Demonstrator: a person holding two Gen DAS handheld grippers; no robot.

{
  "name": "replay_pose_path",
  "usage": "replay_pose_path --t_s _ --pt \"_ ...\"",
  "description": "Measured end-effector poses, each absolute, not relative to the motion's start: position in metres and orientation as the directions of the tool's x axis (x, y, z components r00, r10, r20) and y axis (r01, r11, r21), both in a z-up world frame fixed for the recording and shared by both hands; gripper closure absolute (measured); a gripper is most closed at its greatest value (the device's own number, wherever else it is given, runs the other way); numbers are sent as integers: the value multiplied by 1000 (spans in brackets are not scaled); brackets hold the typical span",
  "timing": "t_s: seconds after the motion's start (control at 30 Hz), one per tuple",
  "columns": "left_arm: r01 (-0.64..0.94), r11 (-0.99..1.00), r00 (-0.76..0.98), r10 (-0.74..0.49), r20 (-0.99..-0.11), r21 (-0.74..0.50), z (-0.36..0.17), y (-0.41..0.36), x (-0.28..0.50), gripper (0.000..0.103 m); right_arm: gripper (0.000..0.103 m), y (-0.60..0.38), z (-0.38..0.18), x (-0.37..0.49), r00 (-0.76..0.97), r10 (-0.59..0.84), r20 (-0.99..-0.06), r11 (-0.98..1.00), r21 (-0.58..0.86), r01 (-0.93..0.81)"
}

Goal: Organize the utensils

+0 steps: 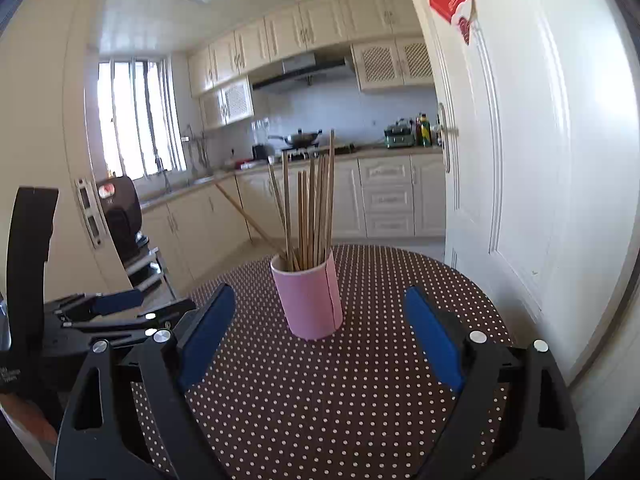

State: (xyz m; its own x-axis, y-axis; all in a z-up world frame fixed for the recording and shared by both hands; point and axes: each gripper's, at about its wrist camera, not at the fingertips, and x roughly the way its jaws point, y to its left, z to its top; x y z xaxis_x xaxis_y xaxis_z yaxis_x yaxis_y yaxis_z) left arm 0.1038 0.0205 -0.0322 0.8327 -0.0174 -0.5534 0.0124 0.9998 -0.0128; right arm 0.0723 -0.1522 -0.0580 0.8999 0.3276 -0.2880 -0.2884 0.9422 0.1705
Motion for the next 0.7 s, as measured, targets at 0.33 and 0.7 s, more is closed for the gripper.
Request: replay_pose_path --t_s 0.33,0.7 --pt "5 999 908 -23 -418 -43 -46 20 75 23 19 -163 -76 54 937 283 -206 955 151 -255" --pt "20 1000 952 -18 -305 1 -42 12 50 20 17 -149 -77 23 968 241 -70 969 70 -237"
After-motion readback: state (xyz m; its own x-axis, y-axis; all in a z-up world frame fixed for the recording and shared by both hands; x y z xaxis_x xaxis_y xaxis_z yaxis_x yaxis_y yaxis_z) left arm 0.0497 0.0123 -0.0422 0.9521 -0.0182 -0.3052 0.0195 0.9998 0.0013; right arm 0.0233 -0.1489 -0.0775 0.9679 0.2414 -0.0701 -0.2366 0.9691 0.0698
